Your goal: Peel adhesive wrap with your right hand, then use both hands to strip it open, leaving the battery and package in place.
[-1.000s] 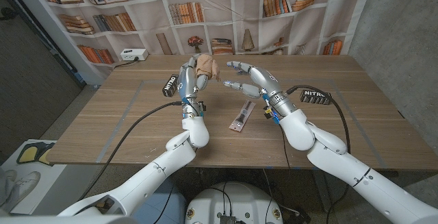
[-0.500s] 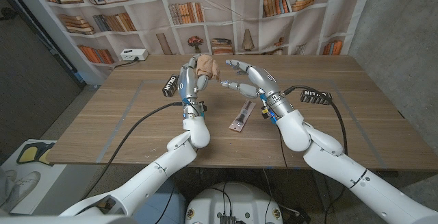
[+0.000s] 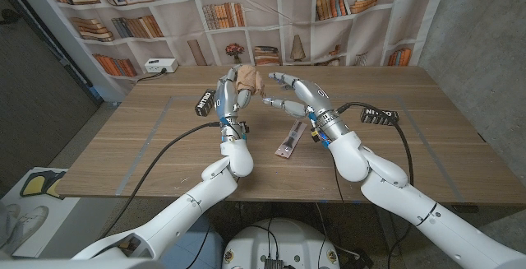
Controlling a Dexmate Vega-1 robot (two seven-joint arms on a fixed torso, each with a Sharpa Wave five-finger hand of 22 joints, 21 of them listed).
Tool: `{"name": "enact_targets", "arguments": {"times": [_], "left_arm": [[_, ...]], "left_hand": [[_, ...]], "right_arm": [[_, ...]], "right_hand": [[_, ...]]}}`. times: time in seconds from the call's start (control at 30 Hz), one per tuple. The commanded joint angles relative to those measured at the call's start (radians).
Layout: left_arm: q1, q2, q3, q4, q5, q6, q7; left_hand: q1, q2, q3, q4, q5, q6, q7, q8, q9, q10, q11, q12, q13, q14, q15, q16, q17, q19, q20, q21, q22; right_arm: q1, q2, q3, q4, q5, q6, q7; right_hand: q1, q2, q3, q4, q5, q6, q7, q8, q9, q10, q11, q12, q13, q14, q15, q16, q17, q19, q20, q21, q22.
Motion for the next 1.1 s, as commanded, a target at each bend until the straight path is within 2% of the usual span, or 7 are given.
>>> {"name": "enact_targets", "arguments": {"times": [0.03, 0.13, 0.27, 0.4, 0.83, 0.97, 1.1], "left_arm": [[0.004, 0.000, -0.002, -0.004, -0.004, 0.002, 0.000], [0.004, 0.001, -0.002, -0.004, -0.005, 0.001, -0.003], [0.001, 0.000, 0.001, 0.000, -0.004, 0.000, -0.004], [-0.005, -0.005, 0.004, 0.012, -0.005, -0.007, -0.002], [-0.012, -0.007, 0.007, 0.021, -0.007, -0.007, -0.006], [-0.015, -0.007, 0.007, 0.021, -0.008, -0.007, -0.008], [-0.017, -0.008, 0.008, 0.021, -0.009, -0.006, -0.011]], "left_hand": [[0.004, 0.009, 0.006, -0.006, -0.003, -0.004, 0.003, 0.006, -0.001, 0.001, 0.000, 0.005, 0.000, 0.000, -0.001, 0.003, 0.003, 0.004, 0.003, 0.002, 0.002], [0.004, 0.009, 0.007, -0.006, -0.004, -0.003, 0.001, 0.007, -0.001, 0.002, 0.000, 0.006, 0.000, 0.000, 0.000, 0.003, 0.003, 0.004, 0.004, 0.002, 0.002], [0.004, 0.008, 0.007, -0.006, -0.004, -0.002, 0.003, 0.008, -0.002, 0.003, 0.000, 0.006, -0.001, 0.000, 0.000, 0.003, 0.004, 0.004, 0.003, 0.002, 0.002], [0.003, 0.008, 0.007, -0.006, -0.004, -0.003, 0.002, 0.009, -0.003, 0.003, 0.000, 0.006, -0.001, 0.000, 0.000, 0.003, 0.004, 0.004, 0.003, 0.003, 0.002], [0.002, 0.008, 0.008, -0.005, -0.005, -0.004, 0.003, 0.012, -0.005, 0.004, 0.000, 0.007, 0.000, 0.000, 0.000, 0.003, 0.005, 0.004, 0.003, 0.003, 0.002], [0.002, 0.008, 0.009, -0.006, -0.005, -0.005, 0.003, 0.013, -0.006, 0.003, 0.000, 0.007, 0.000, 0.000, -0.001, 0.003, 0.005, 0.004, 0.003, 0.003, 0.002], [0.002, 0.008, 0.009, -0.006, -0.005, -0.004, 0.003, 0.014, -0.006, 0.003, 0.000, 0.007, -0.001, 0.000, -0.001, 0.003, 0.005, 0.004, 0.004, 0.003, 0.002]], "right_arm": [[0.006, 0.020, -0.020, -0.007, -0.033, -0.057, -0.022], [0.010, 0.024, -0.026, -0.001, -0.036, -0.063, -0.028], [0.016, 0.028, -0.033, 0.000, -0.041, -0.079, -0.027], [0.023, 0.039, -0.043, -0.002, -0.049, -0.111, -0.023], [0.052, 0.050, -0.075, 0.004, -0.049, -0.151, 0.001], [0.058, 0.057, -0.087, 0.008, -0.057, -0.168, 0.001], [0.063, 0.069, -0.099, 0.011, -0.069, -0.186, -0.009]], "right_hand": [[-0.007, 0.001, -0.003, 0.002, 0.007, 0.026, 0.000, 0.011, 0.003, 0.029, -0.001, 0.016, 0.004, 0.023, -0.083, 0.017, 0.008, 0.027, -0.001, 0.008, 0.006], [0.006, 0.011, 0.005, -0.003, 0.008, 0.034, -0.007, 0.012, 0.004, 0.045, -0.009, 0.020, 0.005, 0.046, -0.094, 0.031, 0.013, 0.044, -0.011, 0.013, 0.007], [0.043, 0.031, 0.025, -0.017, 0.008, 0.024, -0.011, 0.006, 0.005, 0.036, -0.016, 0.014, 0.006, 0.037, -0.103, 0.032, 0.019, 0.051, -0.021, 0.014, 0.008], [0.056, 0.038, 0.031, -0.021, 0.005, 0.021, -0.009, 0.004, 0.005, 0.034, -0.016, 0.013, 0.007, 0.031, -0.103, 0.033, 0.022, 0.049, -0.022, 0.012, 0.009], [0.034, 0.019, 0.017, -0.011, -0.006, 0.029, 0.017, 0.004, 0.005, 0.058, -0.008, 0.018, 0.008, 0.053, -0.097, 0.047, 0.027, 0.071, -0.021, 0.020, 0.011], [0.019, 0.016, 0.011, -0.003, -0.008, 0.028, 0.027, 0.003, 0.004, 0.063, -0.002, 0.018, 0.008, 0.057, -0.090, 0.050, 0.029, 0.070, -0.015, 0.019, 0.012], [-0.005, 0.008, 0.000, 0.007, -0.007, 0.036, 0.042, 0.004, 0.003, 0.094, 0.005, 0.027, 0.008, 0.076, -0.083, 0.063, 0.036, 0.078, -0.002, 0.022, 0.014]]}}
